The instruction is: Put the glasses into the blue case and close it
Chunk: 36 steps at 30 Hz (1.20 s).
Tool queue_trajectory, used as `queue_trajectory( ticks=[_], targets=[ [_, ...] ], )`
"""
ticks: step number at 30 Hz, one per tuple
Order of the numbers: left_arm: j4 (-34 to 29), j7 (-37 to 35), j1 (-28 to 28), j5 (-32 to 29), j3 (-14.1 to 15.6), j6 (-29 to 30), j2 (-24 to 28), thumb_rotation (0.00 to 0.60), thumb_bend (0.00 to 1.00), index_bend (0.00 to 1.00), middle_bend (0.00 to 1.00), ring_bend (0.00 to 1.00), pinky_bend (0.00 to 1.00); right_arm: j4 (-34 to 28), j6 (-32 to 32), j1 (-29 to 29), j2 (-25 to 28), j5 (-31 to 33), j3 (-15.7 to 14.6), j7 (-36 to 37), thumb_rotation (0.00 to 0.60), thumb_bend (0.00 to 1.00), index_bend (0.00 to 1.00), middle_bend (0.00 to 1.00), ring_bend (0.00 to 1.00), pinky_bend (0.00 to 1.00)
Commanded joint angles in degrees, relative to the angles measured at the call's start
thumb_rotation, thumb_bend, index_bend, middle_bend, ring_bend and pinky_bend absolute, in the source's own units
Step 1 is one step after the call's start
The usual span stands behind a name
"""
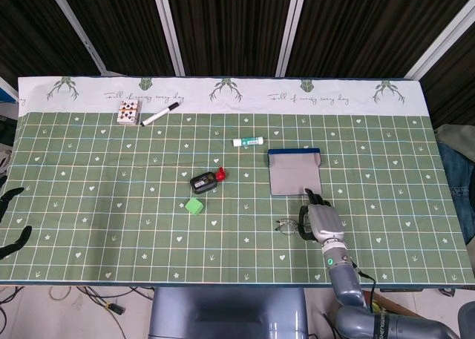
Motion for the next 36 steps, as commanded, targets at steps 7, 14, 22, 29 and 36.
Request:
queue_trajectory(
  ticks=[7,14,22,29,36],
  targets=[
    [-0.02,-0.01,-0.01,-0.09,-0.02,-0.05,0.02,0.6,0.32,0.18,0.0,0.0,0.0,0.14,-0.09,0.3,-0.19,0.11,-0.22,-0.17,0.6,0.45,0.6,0.03,0.1,0.19],
    [-0.02,-0.08,-0.04,-0.15,-0.05,-0.11,0.06,0.6,0.32,0.18,0.0,0.0,0.0,0.42,-0.22,0.64,-0.25,0.59,-0.19,-0.48,0.6,0.45,0.6,0.03,0.1,0.19],
    [-0.05,-0.11,-0.03,-0.08,-0.02,-0.1,0.1,0.6,0.32,0.18,0.0,0.0,0.0,0.0,0.08,0.79,-0.2,0.57,-0.22,-0.61,0.6,0.49,0.6,0.03,0.1,0.19],
    [-0.09,-0.06,-0.05,-0.17,0.03,-0.27,0.19,0.6,0.32,0.18,0.0,0.0,0.0,0.22,-0.24,0.92,-0.33,0.97,-0.37,-0.49,0.6,0.54,0.6,0.03,0.1,0.19],
    [-0.1,-0.14,-0.03,-0.23,-0.04,-0.18,0.25,0.6,0.32,0.18,0.0,0.0,0.0,-0.74,-0.15,0.96,0.63,0.06,0.21,0.61,0.6,0.55,0.62,0.03,0.1,0.19]
  ],
)
